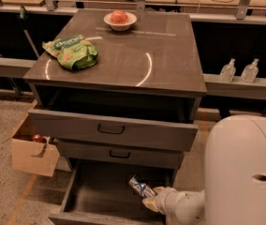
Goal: Place redbull can into bottom drawer
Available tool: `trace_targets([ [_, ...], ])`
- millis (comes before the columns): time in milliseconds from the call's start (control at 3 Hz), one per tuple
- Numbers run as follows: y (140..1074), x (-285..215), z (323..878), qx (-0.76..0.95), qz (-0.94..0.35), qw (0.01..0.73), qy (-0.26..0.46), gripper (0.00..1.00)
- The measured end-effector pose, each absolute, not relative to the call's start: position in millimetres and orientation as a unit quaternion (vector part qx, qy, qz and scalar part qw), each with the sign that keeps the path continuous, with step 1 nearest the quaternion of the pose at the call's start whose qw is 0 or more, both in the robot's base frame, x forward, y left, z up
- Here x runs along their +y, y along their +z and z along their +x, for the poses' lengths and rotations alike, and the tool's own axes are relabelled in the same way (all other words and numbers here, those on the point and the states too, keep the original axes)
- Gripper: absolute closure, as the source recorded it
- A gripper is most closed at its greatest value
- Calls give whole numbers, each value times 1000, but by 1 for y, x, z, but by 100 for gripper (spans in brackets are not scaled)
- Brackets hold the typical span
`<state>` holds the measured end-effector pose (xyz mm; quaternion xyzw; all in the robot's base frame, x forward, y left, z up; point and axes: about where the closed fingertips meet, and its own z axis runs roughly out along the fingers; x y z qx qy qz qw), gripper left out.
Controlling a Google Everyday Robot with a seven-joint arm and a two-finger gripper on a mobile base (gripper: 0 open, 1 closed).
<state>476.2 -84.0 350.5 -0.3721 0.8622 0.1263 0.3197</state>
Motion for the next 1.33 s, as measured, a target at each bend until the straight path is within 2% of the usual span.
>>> trace_targets([
  [667, 309, -51, 463, 833, -445, 276, 179, 100],
  [1333, 287, -36, 482, 816, -476, 279, 172, 100],
])
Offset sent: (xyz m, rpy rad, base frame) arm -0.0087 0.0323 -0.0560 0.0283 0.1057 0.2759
